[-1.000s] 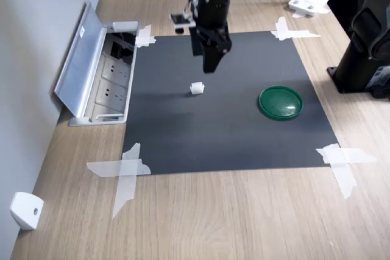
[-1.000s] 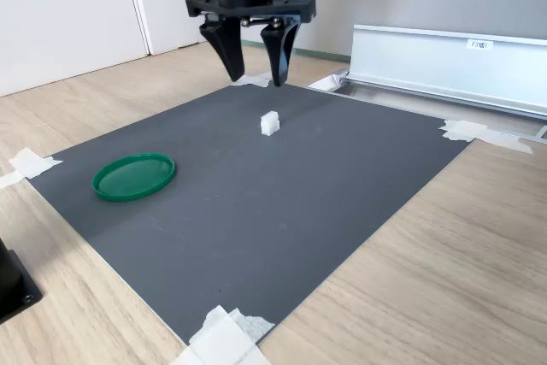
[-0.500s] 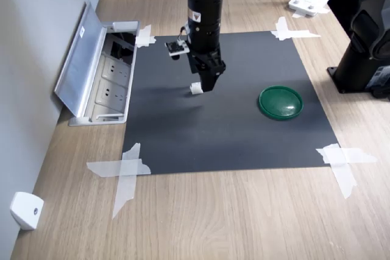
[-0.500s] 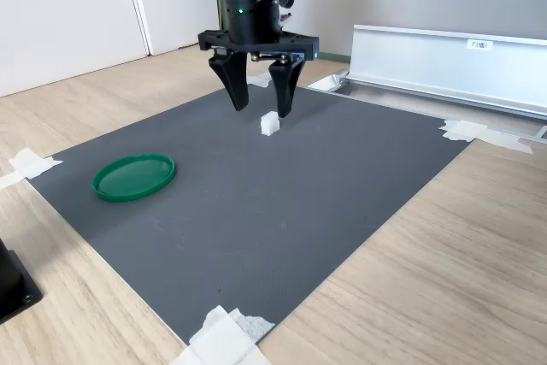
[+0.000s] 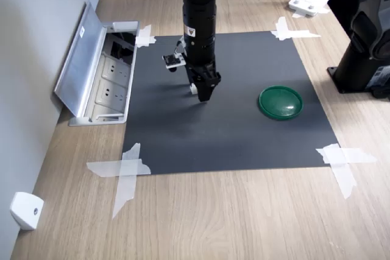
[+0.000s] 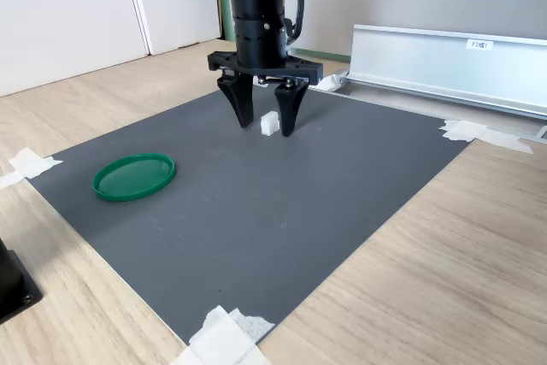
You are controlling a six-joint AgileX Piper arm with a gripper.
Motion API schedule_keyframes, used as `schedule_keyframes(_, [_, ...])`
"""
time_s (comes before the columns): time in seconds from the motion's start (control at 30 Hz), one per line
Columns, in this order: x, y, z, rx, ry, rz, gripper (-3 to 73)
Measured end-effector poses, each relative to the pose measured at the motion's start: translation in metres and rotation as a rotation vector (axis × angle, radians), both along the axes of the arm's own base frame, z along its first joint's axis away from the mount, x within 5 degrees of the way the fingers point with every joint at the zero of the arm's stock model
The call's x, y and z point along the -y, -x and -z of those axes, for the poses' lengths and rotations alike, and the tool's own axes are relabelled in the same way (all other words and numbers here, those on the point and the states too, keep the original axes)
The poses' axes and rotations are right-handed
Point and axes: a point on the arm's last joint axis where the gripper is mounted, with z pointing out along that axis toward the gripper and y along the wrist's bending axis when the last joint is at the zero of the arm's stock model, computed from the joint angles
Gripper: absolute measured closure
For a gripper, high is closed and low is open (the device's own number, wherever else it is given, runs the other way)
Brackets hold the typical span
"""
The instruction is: Grasp a white terminal and put it on the green lid.
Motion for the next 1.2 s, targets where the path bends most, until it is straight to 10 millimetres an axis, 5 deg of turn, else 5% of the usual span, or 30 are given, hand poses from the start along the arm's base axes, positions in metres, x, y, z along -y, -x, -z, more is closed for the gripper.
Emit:
schedule_keyframes(0.17, [-0.001, 0.0, 0.0, 0.001, -0.002, -0.018, 12.0])
schedule_keyframes(0.57, [-0.003, 0.0, 0.0, 0.001, -0.027, -0.011, 59.4])
schedule_keyframes(0.83, [0.0, 0.017, -0.017, 0.006, 0.01, -0.064, 60.8])
schedule_keyframes(1.03, [0.0, 0.058, -0.037, 0.039, 0.004, -0.1, 60.8])
schedule_keyframes(1.2, [-0.001, 0.1, -0.033, 0.01, -0.014, -0.124, 60.8])
